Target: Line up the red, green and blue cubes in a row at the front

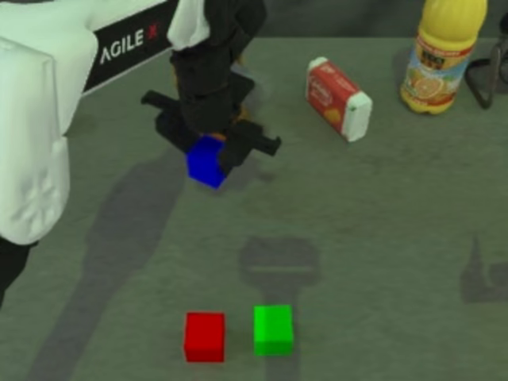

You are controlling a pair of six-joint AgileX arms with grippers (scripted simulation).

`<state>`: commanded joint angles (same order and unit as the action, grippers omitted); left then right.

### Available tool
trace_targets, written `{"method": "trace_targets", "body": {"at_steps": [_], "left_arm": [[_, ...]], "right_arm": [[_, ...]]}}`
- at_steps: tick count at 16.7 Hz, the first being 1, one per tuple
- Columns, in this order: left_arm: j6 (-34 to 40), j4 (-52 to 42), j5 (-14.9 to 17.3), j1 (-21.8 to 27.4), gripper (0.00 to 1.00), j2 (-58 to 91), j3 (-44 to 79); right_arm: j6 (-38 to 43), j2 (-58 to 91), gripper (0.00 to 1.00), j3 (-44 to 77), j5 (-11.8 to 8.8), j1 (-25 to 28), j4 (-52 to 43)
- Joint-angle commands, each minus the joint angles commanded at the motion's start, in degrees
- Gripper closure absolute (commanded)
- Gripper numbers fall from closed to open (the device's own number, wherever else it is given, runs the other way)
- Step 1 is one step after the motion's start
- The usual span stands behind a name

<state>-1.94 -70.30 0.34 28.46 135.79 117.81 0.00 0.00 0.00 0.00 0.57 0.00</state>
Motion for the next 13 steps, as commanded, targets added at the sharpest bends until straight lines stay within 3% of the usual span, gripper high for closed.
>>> {"method": "trace_targets", "body": {"at_steps": [6,13], "left_arm": [[3.86,-0.10,-0.15,2.53,1.00,0.12,-0.22],[29.62,-0.75,-0.75,15.76,1.00,-2.14,-2.92]], "right_arm": [[0.00,0.00,0.00,0.00,0.00,0.00,0.00],[0.00,0.00,0.00,0.00,0.00,0.00,0.00]]}}
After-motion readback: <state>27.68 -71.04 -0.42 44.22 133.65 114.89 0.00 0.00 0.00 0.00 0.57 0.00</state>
